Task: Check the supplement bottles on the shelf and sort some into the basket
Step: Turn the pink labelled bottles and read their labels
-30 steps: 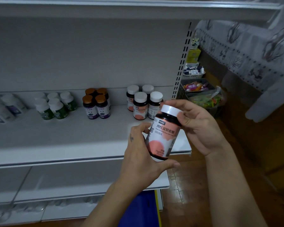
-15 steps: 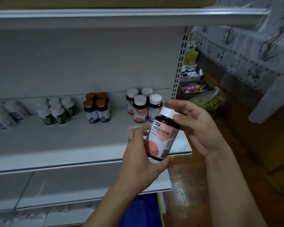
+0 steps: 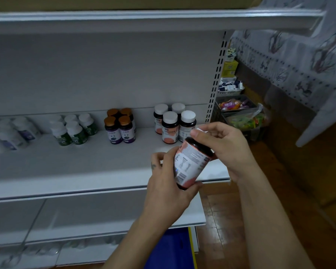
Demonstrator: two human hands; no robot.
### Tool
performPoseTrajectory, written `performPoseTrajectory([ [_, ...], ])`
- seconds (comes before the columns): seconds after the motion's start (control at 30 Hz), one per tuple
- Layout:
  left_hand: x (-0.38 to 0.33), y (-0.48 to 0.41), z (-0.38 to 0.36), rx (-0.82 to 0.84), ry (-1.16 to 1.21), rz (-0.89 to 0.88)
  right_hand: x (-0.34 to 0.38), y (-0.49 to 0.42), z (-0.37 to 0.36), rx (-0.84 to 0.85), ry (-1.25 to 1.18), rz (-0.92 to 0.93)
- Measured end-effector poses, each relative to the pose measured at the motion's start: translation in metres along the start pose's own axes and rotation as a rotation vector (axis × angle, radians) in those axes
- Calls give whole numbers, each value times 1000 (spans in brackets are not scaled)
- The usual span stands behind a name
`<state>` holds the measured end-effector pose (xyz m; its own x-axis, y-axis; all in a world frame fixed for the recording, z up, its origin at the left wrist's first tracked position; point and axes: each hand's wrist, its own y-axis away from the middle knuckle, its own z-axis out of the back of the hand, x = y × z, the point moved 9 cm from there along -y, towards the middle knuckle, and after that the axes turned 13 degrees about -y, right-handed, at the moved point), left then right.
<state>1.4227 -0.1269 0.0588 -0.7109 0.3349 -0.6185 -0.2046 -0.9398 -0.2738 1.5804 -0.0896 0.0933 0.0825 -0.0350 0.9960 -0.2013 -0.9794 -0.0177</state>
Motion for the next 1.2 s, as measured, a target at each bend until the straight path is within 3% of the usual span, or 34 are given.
performPoseTrajectory([
  [0.17,1,-2,3,61,119,63,1,4,-5,108,30,-34],
  [0.4,-1,7,-2,136,339,126,-10,14,-12,250,-298,-68],
  [0.57,-6,7,-2,145,350,90,-10,13,-1,142,-283,-43],
  [0.73,-10,4,-4,116,178,19,-11,9,8,50,-254,-22],
  [1.2,-9,-2,-18,131,17,-6,-10,8,27,-112,72,-10],
])
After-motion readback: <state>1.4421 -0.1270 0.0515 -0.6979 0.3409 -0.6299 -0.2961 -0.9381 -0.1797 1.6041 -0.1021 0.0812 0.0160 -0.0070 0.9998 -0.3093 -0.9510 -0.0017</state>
